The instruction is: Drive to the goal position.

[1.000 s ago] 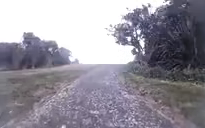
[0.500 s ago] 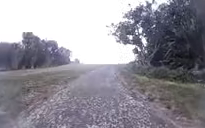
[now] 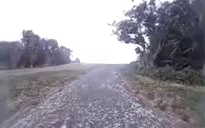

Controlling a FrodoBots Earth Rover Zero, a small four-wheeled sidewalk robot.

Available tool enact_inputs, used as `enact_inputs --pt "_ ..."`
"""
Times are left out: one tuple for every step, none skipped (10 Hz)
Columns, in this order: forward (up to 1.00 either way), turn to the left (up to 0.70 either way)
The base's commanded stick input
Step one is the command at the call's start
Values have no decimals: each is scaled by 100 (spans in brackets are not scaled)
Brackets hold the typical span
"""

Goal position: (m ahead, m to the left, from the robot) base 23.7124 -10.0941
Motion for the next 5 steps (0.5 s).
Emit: enact_inputs --pt "69 0" --pt "69 0" --pt "69 -10" --pt "69 -8" --pt "69 -6"
